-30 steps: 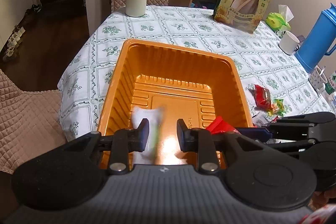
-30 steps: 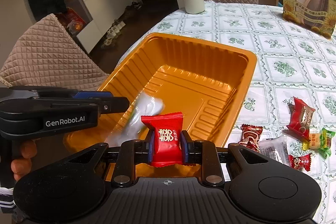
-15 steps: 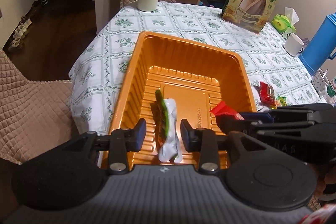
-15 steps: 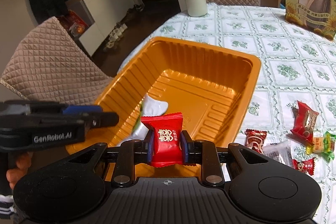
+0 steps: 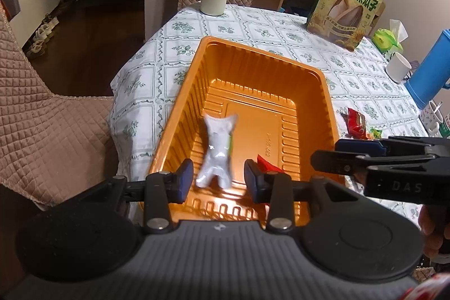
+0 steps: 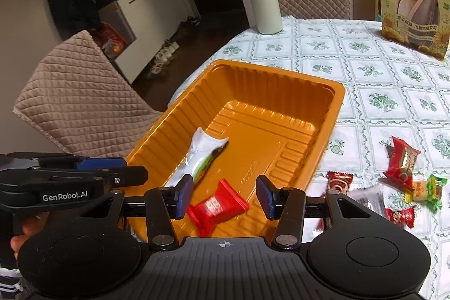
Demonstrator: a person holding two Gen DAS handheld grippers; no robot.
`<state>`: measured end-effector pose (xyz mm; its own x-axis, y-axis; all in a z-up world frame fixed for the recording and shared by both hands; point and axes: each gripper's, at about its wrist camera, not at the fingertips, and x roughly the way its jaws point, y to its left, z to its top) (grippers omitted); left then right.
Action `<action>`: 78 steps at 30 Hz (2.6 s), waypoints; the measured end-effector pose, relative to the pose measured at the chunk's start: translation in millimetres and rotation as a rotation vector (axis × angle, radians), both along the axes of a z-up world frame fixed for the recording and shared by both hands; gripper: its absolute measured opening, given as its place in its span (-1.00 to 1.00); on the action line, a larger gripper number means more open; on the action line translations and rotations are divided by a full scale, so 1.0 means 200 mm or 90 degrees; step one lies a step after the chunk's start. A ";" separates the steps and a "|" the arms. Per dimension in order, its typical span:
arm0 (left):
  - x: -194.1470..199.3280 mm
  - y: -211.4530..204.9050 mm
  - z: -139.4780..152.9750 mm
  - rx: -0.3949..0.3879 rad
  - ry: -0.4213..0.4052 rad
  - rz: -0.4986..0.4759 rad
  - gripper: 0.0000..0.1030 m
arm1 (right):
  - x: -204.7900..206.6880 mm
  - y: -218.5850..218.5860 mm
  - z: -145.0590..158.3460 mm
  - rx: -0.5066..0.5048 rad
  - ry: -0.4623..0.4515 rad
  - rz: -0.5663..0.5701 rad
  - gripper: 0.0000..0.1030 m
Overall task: Organize snacks
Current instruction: 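Release the wrapped bar and red candy into the orange tray with both grippers, then move both grippers back over the remaining snacks on the tablecloth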
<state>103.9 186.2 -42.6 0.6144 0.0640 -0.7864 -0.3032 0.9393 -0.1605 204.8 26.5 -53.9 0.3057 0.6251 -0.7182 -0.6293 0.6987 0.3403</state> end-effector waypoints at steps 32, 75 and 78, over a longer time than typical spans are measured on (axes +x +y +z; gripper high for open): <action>-0.08 -0.85 -0.01 0.006 -0.009 0.064 -0.29 | 0.00 -0.83 -0.01 -0.025 0.007 0.051 0.00; 0.46 -1.14 -0.40 0.072 0.042 0.202 -0.49 | 0.47 -1.28 -0.25 -0.044 0.063 -0.015 0.00; 0.47 -1.13 -0.42 0.076 0.049 0.203 -0.50 | 0.49 -1.29 -0.25 -0.046 0.066 -0.017 0.00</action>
<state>198.0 -40.4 -126.2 0.4881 0.3375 -0.8049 -0.5909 0.8065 -0.0202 302.4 -232.0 -104.9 0.2439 0.5635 -0.7893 -0.5737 0.7400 0.3510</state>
